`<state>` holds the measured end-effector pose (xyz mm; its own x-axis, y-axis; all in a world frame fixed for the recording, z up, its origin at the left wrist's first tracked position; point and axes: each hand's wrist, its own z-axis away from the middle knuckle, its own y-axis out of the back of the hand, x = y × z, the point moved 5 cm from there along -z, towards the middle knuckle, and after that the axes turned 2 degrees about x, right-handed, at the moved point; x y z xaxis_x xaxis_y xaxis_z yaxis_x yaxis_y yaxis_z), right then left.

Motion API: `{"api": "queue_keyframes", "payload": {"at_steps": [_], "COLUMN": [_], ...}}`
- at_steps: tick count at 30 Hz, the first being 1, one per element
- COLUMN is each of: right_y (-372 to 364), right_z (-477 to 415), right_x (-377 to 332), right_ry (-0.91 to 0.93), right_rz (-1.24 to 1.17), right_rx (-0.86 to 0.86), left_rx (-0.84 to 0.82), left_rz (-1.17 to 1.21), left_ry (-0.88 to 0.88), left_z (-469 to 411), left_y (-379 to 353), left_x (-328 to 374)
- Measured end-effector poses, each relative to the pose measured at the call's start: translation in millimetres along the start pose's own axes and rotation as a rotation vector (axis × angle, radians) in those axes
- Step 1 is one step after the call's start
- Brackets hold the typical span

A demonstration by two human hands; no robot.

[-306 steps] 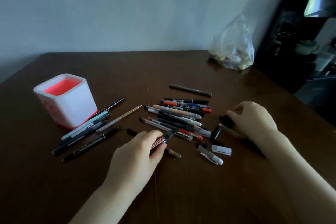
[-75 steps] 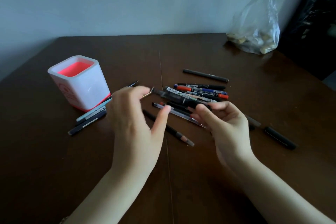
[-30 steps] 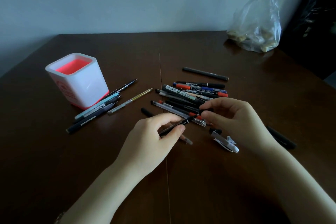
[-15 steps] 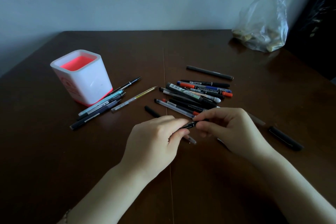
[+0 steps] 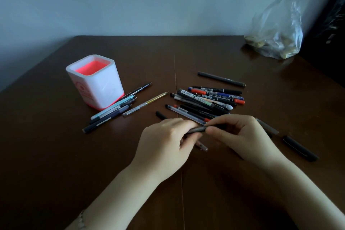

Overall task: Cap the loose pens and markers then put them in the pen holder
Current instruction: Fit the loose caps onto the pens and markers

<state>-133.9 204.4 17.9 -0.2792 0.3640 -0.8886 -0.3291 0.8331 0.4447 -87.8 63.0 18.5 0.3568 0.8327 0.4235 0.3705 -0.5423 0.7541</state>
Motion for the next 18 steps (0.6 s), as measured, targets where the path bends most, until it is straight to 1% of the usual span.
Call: {"api": "queue_keyframes", "payload": {"at_steps": [2,5,6,7,8,10,14,16,18], "right_y": [12,35,40,44,46,47,42,47,58], "right_z": [-2,-3,-4,-6,-11,-25,-54,-56,-48], "right_x": [4,8,7,5,3,2,17,24,22], "right_ry": [-0.053,-0.079,-0.077,-0.068,-0.054,-0.028,-0.034,-0.054,-0.052], "right_rz": [-0.149,-0.333,-0.340,-0.295,-0.193,0.059,0.407,0.527,0.563], "right_rx": [0.151,0.433,0.504,0.557,0.589,0.584,0.402,0.345,0.353], "left_rx": [-0.001,0.120,0.154,0.171,0.189,0.152,0.020,-0.005,-0.059], "left_rz": [-0.066,-0.197,-0.227,-0.250,-0.273,-0.291,-0.332,-0.388,-0.464], "left_ry": [0.073,0.205,0.242,0.279,0.288,0.323,0.376,0.404,0.440], "left_z": [-4,-9,-9,-9,-10,-9,-5,-5,-6], "left_y": [3,19,25,29,31,29,15,14,13], "left_x": [-14,-48,-57,-65,-71,-82,-90,-93,-92]}}
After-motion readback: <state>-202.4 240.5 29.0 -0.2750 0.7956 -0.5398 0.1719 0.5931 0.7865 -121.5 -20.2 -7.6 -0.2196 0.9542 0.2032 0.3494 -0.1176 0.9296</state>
